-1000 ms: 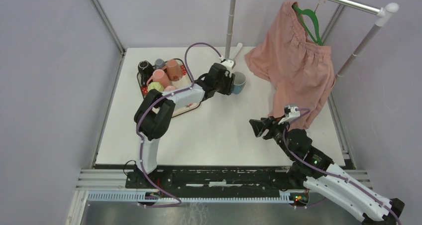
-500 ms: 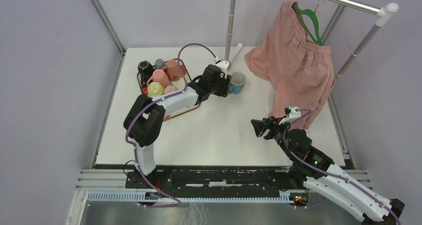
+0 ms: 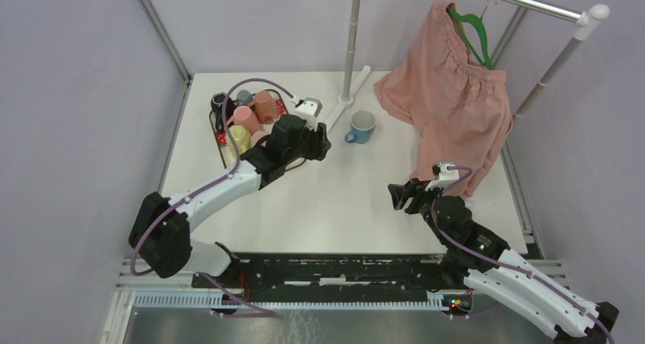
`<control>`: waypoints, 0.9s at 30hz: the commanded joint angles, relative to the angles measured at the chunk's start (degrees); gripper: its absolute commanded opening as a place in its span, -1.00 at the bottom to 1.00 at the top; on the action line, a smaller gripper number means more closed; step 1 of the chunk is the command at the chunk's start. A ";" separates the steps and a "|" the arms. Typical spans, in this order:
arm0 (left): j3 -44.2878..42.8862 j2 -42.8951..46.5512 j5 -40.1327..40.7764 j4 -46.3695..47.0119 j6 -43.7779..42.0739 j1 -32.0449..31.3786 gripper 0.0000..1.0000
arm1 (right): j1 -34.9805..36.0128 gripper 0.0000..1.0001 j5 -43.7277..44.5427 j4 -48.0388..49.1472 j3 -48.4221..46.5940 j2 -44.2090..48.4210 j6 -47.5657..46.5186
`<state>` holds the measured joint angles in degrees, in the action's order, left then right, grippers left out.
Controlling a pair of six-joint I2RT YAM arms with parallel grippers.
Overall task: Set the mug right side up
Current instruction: Place the cup at the center of the board.
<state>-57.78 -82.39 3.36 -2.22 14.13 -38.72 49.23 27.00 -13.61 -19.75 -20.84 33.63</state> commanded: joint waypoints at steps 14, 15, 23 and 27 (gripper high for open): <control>14.98 28.83 26.75 -21.85 17.78 -0.04 0.22 | -0.11 0.43 -3.81 0.84 -0.77 -6.68 -3.75; 14.57 29.26 27.15 -23.32 17.70 -0.04 0.40 | -0.10 0.43 -4.78 1.19 -0.67 -6.91 -4.13; 12.56 29.21 33.29 -29.60 16.20 0.05 0.36 | -0.08 0.45 -9.35 4.36 0.81 -6.41 -6.49; 10.68 28.82 32.02 -30.40 15.25 0.05 0.40 | -0.08 0.46 -10.30 3.99 0.89 -6.67 -6.77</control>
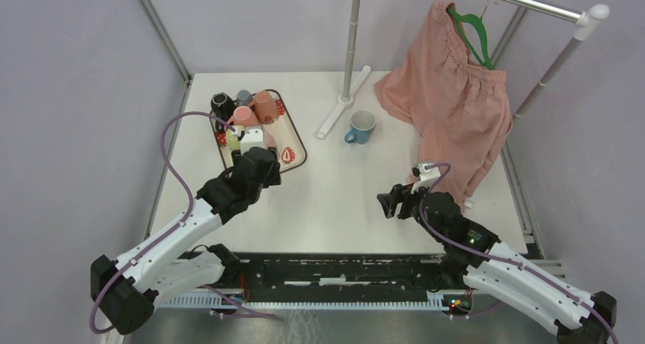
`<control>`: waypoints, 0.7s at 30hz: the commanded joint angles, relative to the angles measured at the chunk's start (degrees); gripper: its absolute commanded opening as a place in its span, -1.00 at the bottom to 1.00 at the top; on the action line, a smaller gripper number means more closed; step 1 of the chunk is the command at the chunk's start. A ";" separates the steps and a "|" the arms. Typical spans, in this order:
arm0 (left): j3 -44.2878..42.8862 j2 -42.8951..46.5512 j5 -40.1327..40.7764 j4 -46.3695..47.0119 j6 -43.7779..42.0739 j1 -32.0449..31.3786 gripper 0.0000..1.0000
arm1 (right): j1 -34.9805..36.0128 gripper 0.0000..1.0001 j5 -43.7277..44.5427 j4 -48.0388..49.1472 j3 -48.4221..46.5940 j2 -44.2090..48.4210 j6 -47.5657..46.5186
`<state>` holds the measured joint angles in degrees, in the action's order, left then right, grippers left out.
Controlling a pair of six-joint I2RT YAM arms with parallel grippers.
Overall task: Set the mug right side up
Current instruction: Place the cup at the center of the board, then turn over the cup on the tray.
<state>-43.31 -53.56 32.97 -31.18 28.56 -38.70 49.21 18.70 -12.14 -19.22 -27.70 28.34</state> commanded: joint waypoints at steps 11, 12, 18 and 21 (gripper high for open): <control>-3.38 -2.26 -2.22 -0.36 -0.76 1.36 0.62 | -0.07 0.45 -4.89 4.23 1.31 -1.20 -0.88; -3.52 -3.51 -2.52 -0.02 -1.89 1.65 0.62 | -0.01 0.45 -5.09 4.27 1.36 -1.29 -0.89; -1.60 -7.50 -9.54 6.08 -8.45 8.57 0.59 | -0.10 0.46 -6.32 3.99 1.21 -1.73 -0.98; -0.23 -5.99 -11.93 9.29 -10.81 11.86 0.59 | -0.10 0.46 -7.57 3.53 0.79 -2.29 -1.06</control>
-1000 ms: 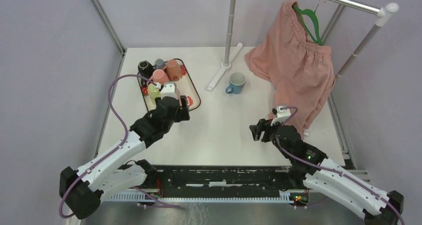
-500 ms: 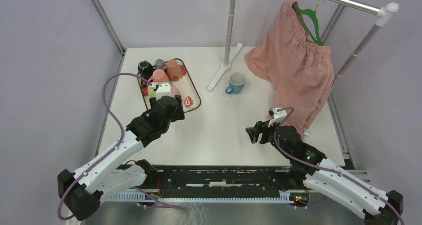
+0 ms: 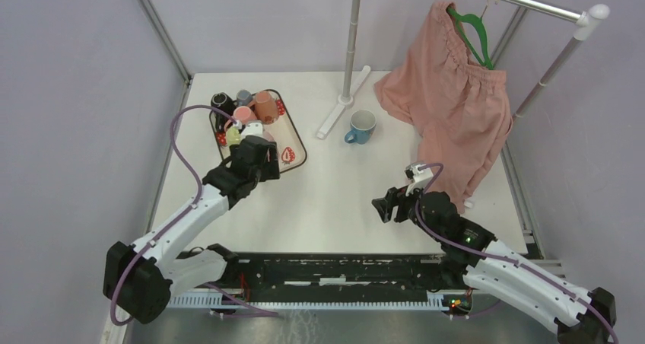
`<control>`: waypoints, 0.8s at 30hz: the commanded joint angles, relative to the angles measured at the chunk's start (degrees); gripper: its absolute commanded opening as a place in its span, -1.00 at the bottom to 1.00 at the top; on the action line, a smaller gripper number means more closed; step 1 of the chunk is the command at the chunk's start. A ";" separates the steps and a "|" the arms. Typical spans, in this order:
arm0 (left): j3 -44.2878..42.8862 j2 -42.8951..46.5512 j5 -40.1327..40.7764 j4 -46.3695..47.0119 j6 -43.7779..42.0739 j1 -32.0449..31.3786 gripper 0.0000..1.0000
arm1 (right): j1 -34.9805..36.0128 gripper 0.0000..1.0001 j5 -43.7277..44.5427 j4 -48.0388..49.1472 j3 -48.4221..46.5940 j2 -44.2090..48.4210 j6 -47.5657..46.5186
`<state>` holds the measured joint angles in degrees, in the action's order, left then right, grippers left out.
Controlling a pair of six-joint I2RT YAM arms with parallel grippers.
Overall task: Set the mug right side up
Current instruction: Turn over the cup on the tray.
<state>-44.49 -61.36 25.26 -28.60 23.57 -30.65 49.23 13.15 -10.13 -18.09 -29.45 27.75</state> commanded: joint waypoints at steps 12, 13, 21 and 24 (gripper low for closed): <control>1.41 -5.56 -15.24 13.21 -11.85 14.75 0.56 | -0.12 0.46 -8.06 -0.15 -2.63 -2.43 -0.16; 1.46 -6.36 -15.83 13.90 -12.09 15.74 0.56 | -0.13 0.46 -7.98 -0.09 -2.41 -2.32 0.06; 0.15 -10.73 -18.43 16.91 -14.95 18.02 0.54 | -0.12 0.46 -8.66 0.60 -2.31 -2.61 1.44; -0.90 -12.61 -19.34 17.26 -16.00 18.26 0.54 | -0.13 0.46 -8.76 0.90 -2.35 -2.97 1.53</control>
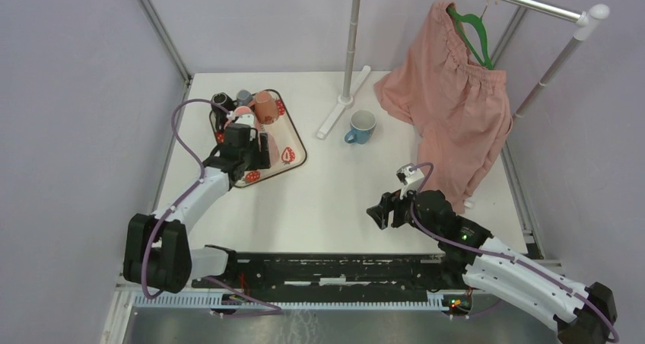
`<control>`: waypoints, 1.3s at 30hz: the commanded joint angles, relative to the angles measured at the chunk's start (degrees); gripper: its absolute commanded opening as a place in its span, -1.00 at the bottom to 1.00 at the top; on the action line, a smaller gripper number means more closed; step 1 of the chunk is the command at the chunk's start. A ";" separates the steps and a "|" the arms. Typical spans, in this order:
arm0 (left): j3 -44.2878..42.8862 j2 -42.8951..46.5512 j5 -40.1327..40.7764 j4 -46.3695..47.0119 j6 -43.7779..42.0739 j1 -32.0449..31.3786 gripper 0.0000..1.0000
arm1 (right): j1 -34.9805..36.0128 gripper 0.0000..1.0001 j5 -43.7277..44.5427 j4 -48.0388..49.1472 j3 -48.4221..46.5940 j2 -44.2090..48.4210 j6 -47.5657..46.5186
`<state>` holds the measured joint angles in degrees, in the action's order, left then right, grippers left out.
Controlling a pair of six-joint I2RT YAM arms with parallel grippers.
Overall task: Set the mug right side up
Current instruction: Turn over the cup on the tray.
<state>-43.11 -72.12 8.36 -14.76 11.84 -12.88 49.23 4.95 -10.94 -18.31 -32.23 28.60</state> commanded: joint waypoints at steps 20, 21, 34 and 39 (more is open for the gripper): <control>-5.09 -7.23 -10.59 3.43 -7.72 0.58 0.31 | -0.10 0.47 -1.35 2.60 -1.27 -0.75 0.98; -4.93 -6.59 -10.25 3.65 -7.65 0.58 0.31 | -0.12 0.47 -1.35 2.68 -1.14 -0.73 1.00; -5.04 -5.03 -0.75 4.76 -7.67 0.58 0.34 | -0.10 0.47 -2.05 3.42 -0.70 -1.08 1.37; -4.65 -7.68 -1.78 7.20 -8.52 0.58 0.33 | -0.13 0.47 -2.11 3.56 -0.61 -1.15 1.46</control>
<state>-46.57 -77.73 5.98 -11.49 6.46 -12.45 49.23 3.38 -9.91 -18.31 -33.36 29.74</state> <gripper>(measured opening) 0.672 0.734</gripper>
